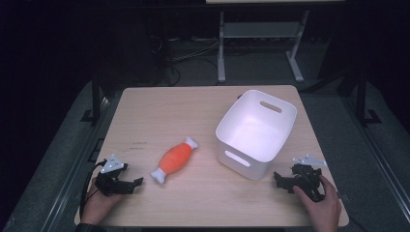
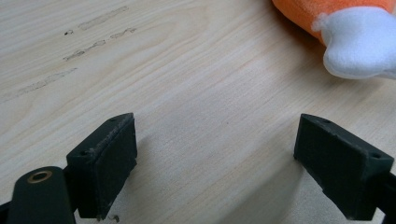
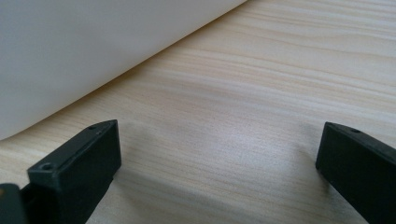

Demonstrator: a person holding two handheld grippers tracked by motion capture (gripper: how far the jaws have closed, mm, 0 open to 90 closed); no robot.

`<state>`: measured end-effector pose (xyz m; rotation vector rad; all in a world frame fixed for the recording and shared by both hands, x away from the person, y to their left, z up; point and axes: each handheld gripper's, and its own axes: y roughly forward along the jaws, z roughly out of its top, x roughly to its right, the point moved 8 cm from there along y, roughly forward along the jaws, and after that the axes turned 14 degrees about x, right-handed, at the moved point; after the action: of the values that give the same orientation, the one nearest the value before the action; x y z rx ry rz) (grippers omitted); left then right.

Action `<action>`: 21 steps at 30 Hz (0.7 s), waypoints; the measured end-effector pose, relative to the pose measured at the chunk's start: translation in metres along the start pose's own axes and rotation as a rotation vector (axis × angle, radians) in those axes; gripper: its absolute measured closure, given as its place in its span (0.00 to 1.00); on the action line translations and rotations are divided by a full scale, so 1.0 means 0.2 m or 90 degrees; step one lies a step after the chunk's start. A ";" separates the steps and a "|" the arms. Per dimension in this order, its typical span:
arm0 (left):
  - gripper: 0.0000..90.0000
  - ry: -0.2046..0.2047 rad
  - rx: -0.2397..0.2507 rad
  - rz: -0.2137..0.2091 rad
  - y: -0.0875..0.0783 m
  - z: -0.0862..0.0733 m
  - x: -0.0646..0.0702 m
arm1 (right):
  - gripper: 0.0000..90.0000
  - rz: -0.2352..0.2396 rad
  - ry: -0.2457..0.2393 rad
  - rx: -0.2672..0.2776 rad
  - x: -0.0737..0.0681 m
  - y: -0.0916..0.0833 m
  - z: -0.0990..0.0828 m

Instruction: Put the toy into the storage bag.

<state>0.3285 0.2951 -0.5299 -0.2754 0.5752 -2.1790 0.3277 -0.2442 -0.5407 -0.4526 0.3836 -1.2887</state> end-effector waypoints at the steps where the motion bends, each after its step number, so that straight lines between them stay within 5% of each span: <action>1: 0.14 0.000 0.000 0.000 0.00 0.00 0.00 | 0.00 0.000 0.000 0.000 0.00 0.00 0.00; 21: 0.15 -0.011 -0.022 -0.011 -0.04 0.04 0.02 | 0.00 0.000 0.000 0.000 0.00 0.00 0.00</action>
<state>0.3229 0.2942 -0.5189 -0.3184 0.6028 -2.1821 0.3276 -0.2442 -0.5407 -0.4526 0.3838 -1.2889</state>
